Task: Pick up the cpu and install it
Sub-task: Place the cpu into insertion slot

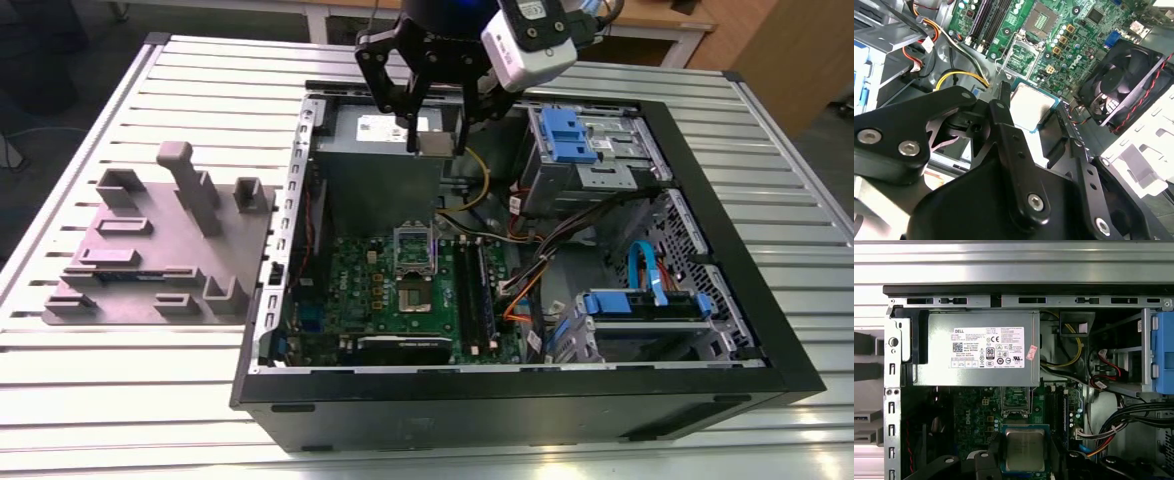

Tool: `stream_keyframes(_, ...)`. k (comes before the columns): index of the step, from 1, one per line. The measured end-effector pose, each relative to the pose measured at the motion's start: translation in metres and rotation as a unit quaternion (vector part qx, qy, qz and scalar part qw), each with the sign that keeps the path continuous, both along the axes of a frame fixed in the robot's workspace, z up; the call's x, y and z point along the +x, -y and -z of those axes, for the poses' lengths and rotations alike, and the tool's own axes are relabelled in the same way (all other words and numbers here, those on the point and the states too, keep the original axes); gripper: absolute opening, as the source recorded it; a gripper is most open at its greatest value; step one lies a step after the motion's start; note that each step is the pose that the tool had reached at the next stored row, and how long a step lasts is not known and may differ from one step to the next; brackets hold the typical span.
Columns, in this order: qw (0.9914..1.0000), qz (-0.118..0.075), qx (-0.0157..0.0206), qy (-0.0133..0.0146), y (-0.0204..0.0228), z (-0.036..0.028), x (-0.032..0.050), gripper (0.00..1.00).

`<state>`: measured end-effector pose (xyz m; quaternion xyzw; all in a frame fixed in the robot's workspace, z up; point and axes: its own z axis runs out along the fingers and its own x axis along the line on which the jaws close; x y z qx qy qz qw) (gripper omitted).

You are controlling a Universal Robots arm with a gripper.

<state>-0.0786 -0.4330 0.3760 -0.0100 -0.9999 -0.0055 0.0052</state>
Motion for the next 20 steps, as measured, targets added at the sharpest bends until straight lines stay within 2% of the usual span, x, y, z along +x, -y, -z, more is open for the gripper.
stream_keyframes(20, 1.0, 0.0, 0.0, 0.0001, 0.001, 0.0028, 0.0, 0.47)
